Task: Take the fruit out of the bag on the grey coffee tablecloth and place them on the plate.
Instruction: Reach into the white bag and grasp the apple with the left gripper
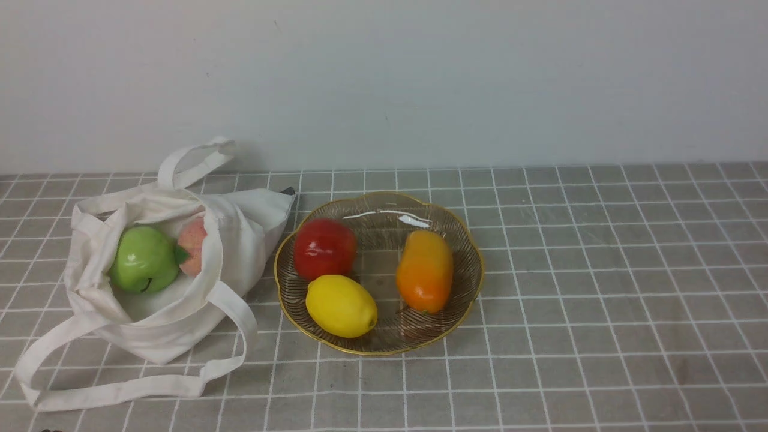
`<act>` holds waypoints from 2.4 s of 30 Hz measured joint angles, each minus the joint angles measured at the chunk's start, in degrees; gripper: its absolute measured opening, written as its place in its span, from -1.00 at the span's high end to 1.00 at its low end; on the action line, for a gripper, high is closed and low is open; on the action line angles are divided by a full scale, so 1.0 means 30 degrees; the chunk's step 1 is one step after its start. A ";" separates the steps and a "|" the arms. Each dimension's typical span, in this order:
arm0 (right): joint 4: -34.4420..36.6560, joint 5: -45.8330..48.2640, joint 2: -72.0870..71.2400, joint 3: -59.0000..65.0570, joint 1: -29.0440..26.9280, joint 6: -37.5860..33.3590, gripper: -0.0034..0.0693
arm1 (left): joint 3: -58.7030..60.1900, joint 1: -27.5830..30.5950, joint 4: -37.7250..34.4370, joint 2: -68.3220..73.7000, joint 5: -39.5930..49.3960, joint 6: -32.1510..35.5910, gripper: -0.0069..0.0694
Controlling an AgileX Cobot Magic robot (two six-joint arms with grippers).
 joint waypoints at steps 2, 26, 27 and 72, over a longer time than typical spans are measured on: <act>0.0000 0.0000 0.0000 0.0000 0.0000 0.0000 0.95 | 0.0000 0.0000 0.0000 0.0000 0.0000 0.0000 0.84; 0.0000 0.0000 0.0000 0.0000 0.0000 0.0000 0.95 | 0.0000 0.0000 0.0089 0.0000 0.0000 0.0107 0.84; 0.0000 0.0000 0.0000 0.0000 0.0000 0.0000 0.95 | 0.0000 0.0000 0.0176 0.0000 -0.0042 0.0107 0.84; 0.0000 0.0000 0.0000 0.0000 0.0000 0.0000 0.95 | -1.7177 0.0255 -0.6524 2.2915 0.5374 0.0081 0.84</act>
